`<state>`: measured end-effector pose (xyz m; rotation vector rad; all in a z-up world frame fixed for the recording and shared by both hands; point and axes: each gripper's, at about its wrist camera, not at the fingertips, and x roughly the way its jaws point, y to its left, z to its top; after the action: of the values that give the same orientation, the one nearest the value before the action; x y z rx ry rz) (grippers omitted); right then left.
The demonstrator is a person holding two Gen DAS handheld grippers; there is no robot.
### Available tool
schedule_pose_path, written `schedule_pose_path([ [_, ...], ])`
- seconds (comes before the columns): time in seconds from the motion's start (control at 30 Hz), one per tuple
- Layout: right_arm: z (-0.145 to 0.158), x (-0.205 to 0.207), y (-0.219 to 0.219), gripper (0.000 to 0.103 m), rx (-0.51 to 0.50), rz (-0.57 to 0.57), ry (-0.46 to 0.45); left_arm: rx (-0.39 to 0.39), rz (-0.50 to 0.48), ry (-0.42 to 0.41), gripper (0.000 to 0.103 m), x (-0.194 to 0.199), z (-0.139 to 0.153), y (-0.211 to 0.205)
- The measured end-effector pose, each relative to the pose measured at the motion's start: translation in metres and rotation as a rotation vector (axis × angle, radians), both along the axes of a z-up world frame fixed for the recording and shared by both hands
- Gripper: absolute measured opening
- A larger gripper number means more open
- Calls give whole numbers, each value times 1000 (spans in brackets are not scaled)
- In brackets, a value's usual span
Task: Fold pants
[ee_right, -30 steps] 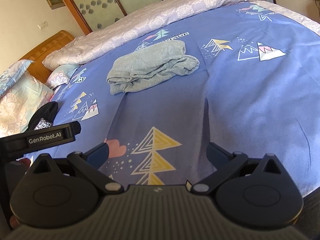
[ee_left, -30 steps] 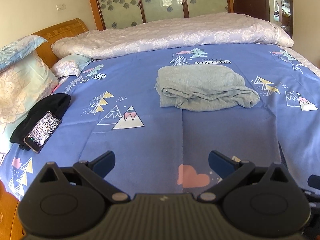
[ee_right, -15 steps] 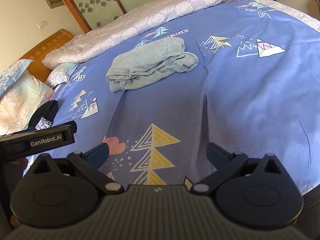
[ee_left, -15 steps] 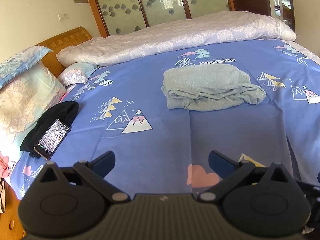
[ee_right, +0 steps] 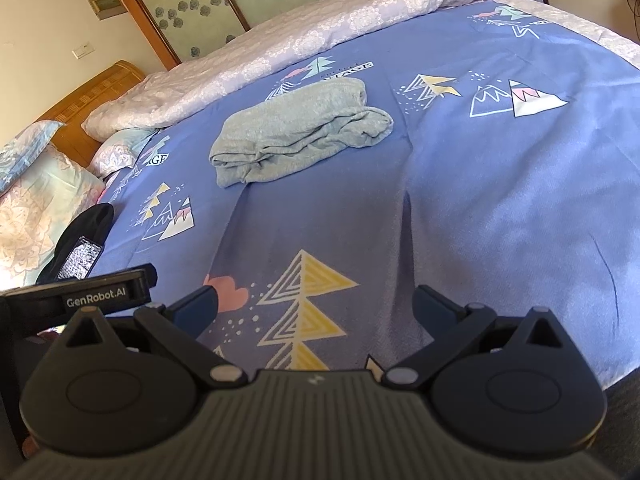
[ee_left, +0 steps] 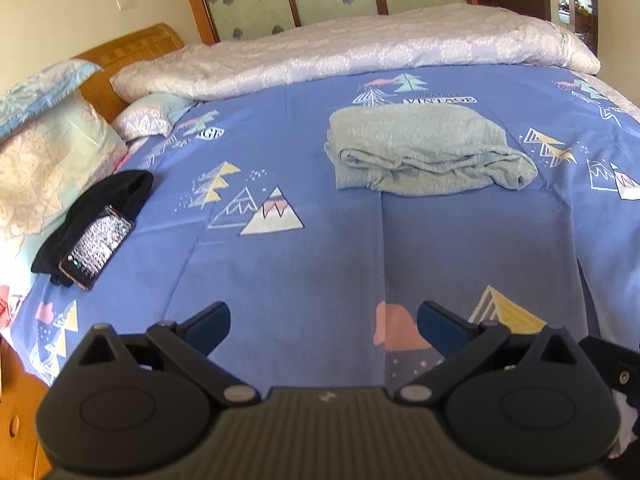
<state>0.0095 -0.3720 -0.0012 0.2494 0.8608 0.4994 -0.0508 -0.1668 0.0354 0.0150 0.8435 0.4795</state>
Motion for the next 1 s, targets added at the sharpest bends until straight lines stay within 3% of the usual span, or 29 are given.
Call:
schedule_pose_path([
  [0.57, -7, 3, -6, 103, -9, -62, 14, -113, -26, 115, 103, -1, -29, -6],
  [1.0, -12, 5, -10, 103, -10, -77, 39, -141, -40, 147, 103, 1, -36, -10],
])
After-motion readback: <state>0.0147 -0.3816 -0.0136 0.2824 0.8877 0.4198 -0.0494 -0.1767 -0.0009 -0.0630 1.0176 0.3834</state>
